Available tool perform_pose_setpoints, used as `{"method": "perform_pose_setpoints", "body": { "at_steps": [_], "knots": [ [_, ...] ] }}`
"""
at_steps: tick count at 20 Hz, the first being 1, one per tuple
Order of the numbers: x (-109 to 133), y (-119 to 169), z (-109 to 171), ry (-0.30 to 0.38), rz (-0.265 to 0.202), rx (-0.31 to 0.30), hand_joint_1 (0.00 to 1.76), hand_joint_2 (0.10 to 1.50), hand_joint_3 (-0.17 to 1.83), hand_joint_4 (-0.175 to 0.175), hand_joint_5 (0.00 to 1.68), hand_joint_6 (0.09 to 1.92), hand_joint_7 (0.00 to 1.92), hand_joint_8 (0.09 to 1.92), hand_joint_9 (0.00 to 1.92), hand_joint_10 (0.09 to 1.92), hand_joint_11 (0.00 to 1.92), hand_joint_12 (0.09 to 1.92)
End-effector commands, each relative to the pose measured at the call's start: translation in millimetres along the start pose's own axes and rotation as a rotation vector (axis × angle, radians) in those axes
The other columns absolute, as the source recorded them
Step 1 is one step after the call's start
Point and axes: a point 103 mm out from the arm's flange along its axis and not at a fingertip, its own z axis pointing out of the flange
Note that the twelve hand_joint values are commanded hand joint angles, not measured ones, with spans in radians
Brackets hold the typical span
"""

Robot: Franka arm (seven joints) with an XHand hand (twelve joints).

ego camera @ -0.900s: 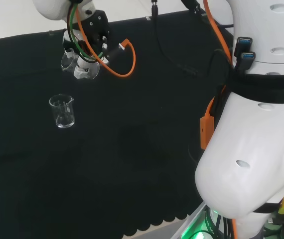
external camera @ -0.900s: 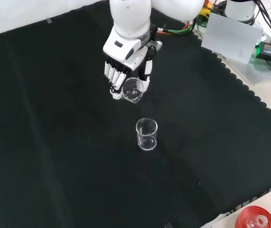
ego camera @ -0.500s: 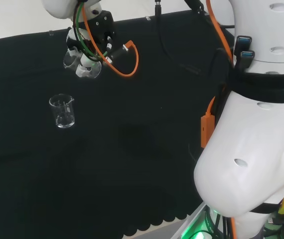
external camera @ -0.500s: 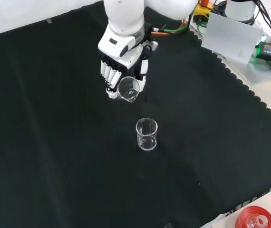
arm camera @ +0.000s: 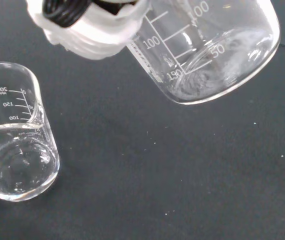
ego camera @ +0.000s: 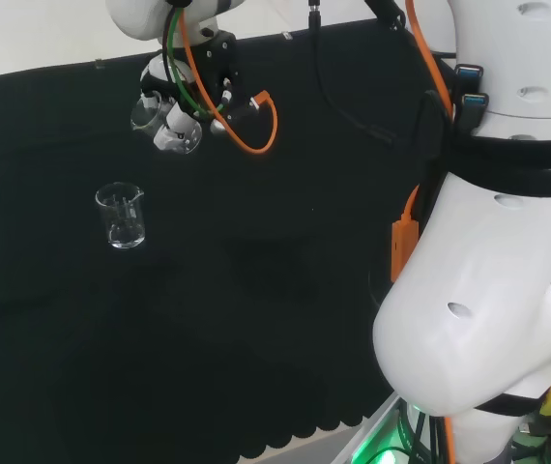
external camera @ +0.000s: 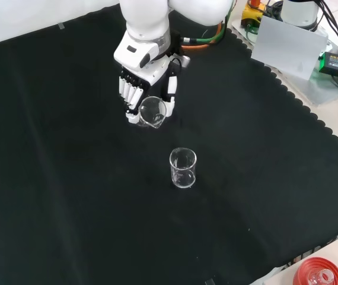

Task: Place the beaker back on the table.

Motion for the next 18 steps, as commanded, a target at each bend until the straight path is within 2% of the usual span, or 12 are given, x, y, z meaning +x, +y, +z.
{"method": "perform_pose_setpoints", "body": {
  "at_steps": [1,3,7,10,18],
  "knots": [
    [-8,8,20,0.099,-0.004,-0.020,1.29,1.08,-0.17,-0.117,1.10,0.79,1.37,0.53,1.39,0.95,1.12,0.84],
    [-8,13,26,0.126,-0.018,-0.015,1.29,1.08,-0.17,-0.117,1.10,0.80,1.37,0.54,1.39,0.95,1.12,0.84],
    [-27,9,39,0.214,-0.057,-0.045,1.29,1.09,-0.17,-0.115,1.09,0.81,1.36,0.55,1.38,0.95,1.11,0.85],
    [-34,9,55,0.247,-0.067,-0.045,1.29,1.09,-0.17,-0.114,1.08,0.82,1.35,0.57,1.38,0.95,1.10,0.86],
    [-34,19,87,0.340,-0.122,-0.055,1.29,1.09,-0.17,-0.110,1.07,0.84,1.34,0.60,1.36,0.96,1.08,0.87]
  ]
}}
